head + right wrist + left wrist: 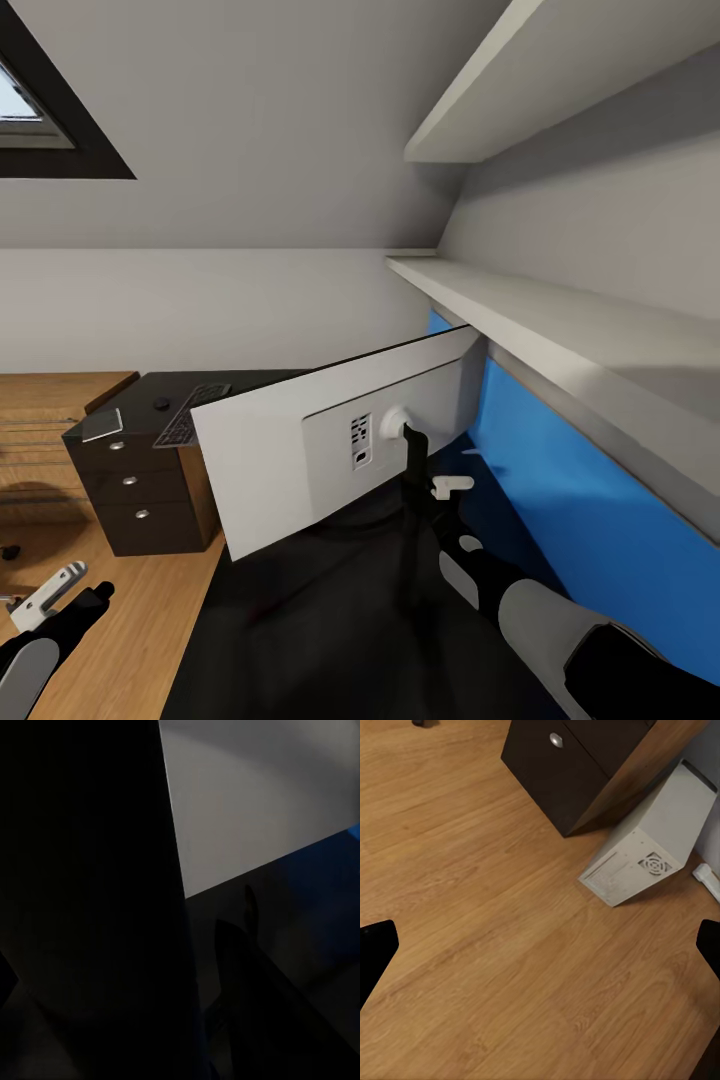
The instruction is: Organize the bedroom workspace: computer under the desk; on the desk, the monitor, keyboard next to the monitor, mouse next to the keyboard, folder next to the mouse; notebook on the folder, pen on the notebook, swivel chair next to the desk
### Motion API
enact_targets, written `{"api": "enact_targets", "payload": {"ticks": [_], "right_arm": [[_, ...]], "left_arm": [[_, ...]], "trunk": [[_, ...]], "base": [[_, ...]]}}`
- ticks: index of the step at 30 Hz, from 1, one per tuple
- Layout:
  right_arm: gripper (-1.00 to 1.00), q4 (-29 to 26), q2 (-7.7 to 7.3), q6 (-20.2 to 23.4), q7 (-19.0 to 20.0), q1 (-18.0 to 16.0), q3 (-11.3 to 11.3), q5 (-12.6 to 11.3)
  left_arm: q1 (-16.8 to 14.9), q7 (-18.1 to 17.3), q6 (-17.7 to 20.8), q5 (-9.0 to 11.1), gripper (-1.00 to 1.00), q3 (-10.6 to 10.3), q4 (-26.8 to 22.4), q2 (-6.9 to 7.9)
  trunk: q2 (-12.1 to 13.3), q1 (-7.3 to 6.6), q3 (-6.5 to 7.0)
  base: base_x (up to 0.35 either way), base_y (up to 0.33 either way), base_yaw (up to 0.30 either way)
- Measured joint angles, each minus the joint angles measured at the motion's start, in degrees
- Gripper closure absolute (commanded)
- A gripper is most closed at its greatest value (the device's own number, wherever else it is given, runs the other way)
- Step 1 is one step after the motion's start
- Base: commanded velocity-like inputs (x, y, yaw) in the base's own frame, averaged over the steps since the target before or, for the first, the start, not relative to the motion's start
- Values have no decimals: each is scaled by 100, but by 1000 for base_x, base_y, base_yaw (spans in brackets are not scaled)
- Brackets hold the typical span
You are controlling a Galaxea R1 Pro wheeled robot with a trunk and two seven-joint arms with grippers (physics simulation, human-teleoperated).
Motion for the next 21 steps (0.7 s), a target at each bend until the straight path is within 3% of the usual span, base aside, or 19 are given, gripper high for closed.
{"api": "enact_targets", "payload": {"ticks": [4,5,6,21], "right_arm": [[100,0,0,2,-1,-2,3,-3],[-100,2,0,1,0,-3,5,-8],[-100,11,-4,-9,-13,-2,86,-84],[-100,11,-4,-13,-14,-2,87,-87]], "left_arm": [[0,0,0,-6,-100,0,0,5],[0,0,0,-8,-100,0,0,7],[1,0,0,-8,-100,1,-1,5],[1,0,0,-9,-100,1,-1,8]], "trunk": [[0,0,0],[0,0,0],[0,0,0],[0,0,0]], "base": [[0,0,0],[0,0,0],[0,0,0],[0,0,0]]}}
